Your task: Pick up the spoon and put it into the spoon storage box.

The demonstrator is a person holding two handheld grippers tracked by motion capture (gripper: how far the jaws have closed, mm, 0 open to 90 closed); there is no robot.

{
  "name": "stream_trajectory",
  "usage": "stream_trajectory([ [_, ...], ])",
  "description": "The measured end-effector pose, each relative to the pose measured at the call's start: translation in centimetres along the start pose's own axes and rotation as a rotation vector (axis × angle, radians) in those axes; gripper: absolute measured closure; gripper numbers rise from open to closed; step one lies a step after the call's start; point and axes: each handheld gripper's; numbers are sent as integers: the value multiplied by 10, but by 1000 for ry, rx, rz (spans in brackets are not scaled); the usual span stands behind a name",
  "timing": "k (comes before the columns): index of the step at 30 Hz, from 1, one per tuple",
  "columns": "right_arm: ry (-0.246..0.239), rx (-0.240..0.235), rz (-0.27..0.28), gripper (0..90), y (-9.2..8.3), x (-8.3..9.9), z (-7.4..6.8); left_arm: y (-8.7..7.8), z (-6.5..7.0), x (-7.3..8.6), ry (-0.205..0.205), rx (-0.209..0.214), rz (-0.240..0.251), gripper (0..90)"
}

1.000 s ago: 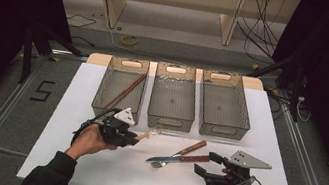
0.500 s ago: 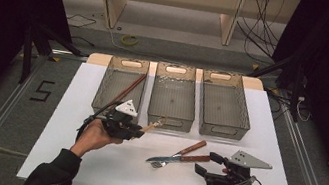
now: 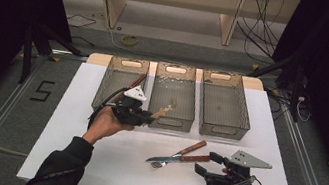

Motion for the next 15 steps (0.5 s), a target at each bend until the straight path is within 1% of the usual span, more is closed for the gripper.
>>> stream_trajectory([
  [1,0,0,0,272,0,0,0,1,-1,-3,-8,1,13,744],
  [4,0,-1,-1,272,0,0,0,2,-2,-12,-13,-4,19,744],
  [7,1,-1,1,272,0,0,0,5,-3,-19,-9,-12,15,745],
  [14,1,-3,1,272,0,0,0,16,-8,-33,-27,-25,17,744],
  [15,1,-2,1,272,0,0,0,18,-9,-35,-35,-26,22,744],
])
Point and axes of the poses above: each handheld gripper's, and its own axes: y roughly forward along the jaws, x roughly out of its underside, z roughly to its right, and after that the axes turned 11 degrees about -y, right-handed
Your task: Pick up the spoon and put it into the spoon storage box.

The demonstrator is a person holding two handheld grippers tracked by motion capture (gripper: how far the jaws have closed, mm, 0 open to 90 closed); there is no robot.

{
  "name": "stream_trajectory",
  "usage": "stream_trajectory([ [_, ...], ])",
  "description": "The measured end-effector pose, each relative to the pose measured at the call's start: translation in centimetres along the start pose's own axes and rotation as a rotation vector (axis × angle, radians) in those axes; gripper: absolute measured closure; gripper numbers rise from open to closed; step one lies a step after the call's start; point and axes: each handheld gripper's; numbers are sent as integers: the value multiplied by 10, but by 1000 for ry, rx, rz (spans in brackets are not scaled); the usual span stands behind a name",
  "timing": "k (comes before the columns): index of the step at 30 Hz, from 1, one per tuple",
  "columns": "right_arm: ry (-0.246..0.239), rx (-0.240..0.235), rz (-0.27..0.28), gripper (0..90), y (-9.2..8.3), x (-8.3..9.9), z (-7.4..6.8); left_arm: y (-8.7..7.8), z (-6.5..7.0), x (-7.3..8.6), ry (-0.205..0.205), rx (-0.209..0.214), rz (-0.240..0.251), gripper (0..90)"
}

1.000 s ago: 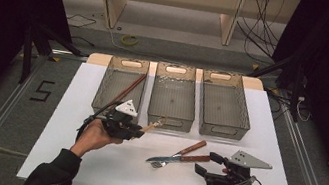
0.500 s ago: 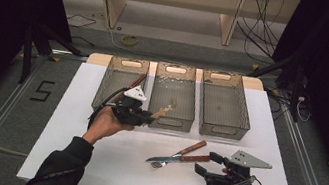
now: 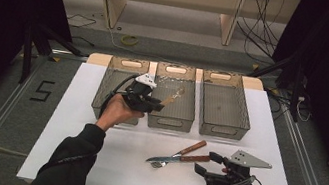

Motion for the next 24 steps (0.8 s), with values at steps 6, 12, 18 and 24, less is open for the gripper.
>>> stream_trajectory([
  [6,-3,-1,1,272,0,0,0,7,-7,-7,-27,-13,2,744],
  [12,-4,-1,1,272,0,0,0,13,-12,-11,-49,-30,0,743],
  [18,-3,-2,0,272,0,0,0,20,-16,-12,-67,-35,-12,743],
  [24,-5,-3,1,272,0,0,0,26,-19,-13,-83,-45,-15,742],
])
Point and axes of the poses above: each handheld gripper's, and its own axes: y roughly forward along the jaws, x roughly out of its underside, z roughly to its right, and after that the axes turned 11 degrees about -y, right-handed
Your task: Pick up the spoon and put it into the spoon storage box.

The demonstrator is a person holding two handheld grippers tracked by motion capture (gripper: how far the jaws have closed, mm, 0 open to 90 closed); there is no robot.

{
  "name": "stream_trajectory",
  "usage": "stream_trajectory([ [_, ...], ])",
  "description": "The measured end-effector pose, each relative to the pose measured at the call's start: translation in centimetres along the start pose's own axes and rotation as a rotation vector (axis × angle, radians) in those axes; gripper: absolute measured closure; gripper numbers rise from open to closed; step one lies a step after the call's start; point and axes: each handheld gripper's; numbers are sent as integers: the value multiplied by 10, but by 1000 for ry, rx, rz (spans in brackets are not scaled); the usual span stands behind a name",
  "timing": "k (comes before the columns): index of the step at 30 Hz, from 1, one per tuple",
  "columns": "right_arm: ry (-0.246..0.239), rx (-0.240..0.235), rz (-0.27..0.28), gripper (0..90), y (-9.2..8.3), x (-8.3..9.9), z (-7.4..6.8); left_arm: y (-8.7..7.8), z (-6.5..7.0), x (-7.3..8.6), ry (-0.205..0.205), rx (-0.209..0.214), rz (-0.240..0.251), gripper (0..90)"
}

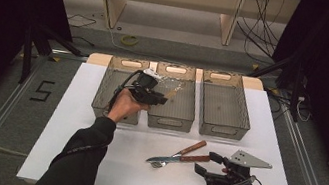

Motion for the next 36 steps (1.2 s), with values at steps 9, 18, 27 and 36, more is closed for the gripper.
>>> stream_trajectory([
  [9,0,-1,0,272,0,0,0,10,-4,2,-29,-13,-17,741],
  [18,1,-1,1,272,0,0,0,17,-8,6,-50,-23,-38,740],
  [27,1,-2,3,272,0,0,0,20,-9,4,-89,-12,-45,601],
  [36,-1,0,1,272,0,0,0,3,-4,3,-72,18,-30,438],
])
Point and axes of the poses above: each handheld gripper's, and its own axes: y roughly forward along the jaws, x roughly out of its underside, z roughly to its right, and after that the axes turned 11 degrees about -y, right-handed
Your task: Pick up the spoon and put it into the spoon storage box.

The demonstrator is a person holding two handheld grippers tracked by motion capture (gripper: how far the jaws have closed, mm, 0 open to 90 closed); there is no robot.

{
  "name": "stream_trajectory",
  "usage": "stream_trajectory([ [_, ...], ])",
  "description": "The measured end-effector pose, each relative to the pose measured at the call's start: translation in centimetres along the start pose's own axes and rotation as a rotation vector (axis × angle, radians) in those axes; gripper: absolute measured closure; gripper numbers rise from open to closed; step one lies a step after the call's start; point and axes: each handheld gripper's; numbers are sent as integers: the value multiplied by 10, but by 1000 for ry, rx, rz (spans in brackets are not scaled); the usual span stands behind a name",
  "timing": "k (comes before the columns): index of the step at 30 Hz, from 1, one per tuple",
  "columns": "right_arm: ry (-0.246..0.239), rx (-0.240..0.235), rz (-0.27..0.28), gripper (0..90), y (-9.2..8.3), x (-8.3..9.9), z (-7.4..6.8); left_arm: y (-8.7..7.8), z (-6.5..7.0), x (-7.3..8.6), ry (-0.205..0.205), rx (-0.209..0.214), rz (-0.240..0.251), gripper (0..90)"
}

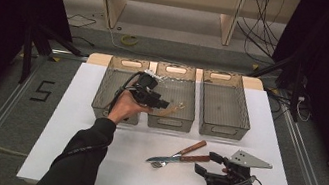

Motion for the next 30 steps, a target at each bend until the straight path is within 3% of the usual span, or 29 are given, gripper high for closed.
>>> stream_trajectory([
  [5,3,3,2,272,-1,0,1,-13,1,7,12,14,4,366],
  [14,-17,11,-5,274,-3,-3,2,-40,-4,33,-6,47,63,296],
  [21,-80,1,-52,278,-1,-9,1,-53,-13,59,-23,55,95,272],
  [30,-141,-4,-108,277,5,-16,4,-66,-16,85,-12,52,115,248],
])
Point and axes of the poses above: each handheld gripper's, and its own axes: y roughly forward along the jaws, x roughly out of its underside, z roughly to its right, and after that the axes turned 11 degrees about -y, right-handed
